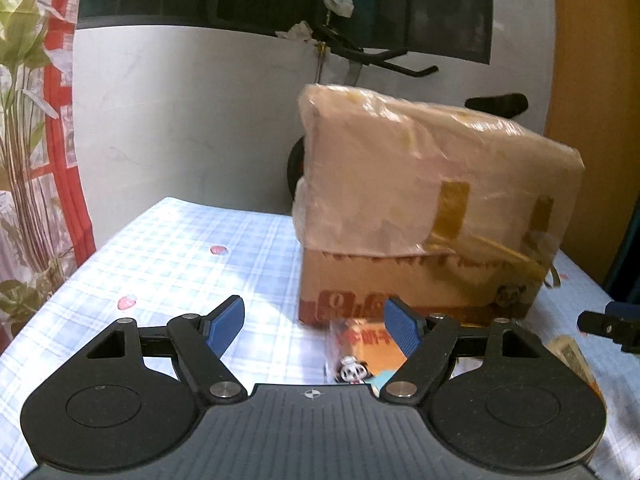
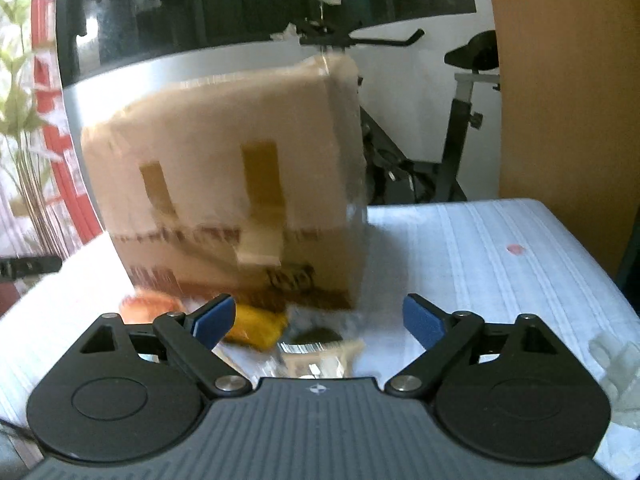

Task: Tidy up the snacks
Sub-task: 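Grasp the orange-white snack bar with the right tool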

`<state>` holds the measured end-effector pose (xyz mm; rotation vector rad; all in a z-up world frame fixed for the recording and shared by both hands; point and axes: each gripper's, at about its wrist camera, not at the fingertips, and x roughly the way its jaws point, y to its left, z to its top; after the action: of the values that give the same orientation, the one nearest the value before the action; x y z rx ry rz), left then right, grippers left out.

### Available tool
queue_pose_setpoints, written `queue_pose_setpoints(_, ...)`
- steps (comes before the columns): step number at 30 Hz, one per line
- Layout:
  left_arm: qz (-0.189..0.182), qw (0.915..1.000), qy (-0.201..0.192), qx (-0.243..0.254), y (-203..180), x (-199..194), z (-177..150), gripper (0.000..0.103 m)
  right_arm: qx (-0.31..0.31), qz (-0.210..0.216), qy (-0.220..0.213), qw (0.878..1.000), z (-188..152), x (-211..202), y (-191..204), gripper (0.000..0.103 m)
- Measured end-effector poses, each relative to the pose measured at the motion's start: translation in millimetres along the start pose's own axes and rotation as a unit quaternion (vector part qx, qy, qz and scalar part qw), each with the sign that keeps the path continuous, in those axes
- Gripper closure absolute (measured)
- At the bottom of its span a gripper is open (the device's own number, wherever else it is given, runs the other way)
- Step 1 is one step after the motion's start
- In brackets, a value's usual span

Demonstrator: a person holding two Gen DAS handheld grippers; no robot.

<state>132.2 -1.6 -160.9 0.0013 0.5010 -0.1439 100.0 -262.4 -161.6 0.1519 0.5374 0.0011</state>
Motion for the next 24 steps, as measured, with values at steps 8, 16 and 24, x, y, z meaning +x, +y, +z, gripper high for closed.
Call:
queue_pose_setpoints(8, -0.013, 0.9997, 0.013, 0.014, -9.7, -1.9, -16.5, 0.024, -0.024, -0.002, 0.051, 0.998, -37.7, 1.0, 3.5, 0.031)
queue_pose_setpoints(16, -0.021, 0.9991, 0.036, 0.009, -8.6, 3.1, -22.6, 0.024, -0.027, -0.014, 0.08, 0.996, -47.0, 18.2, 8.6, 0.062)
queue_pose_setpoints(24, -0.064, 0.9936, 0.094, -0.003, -18.9, 46.3, -20.4, 0.021, -0.052, -0.004, 0.044, 0.998, -42.1, 20.4, 21.0, 0.064)
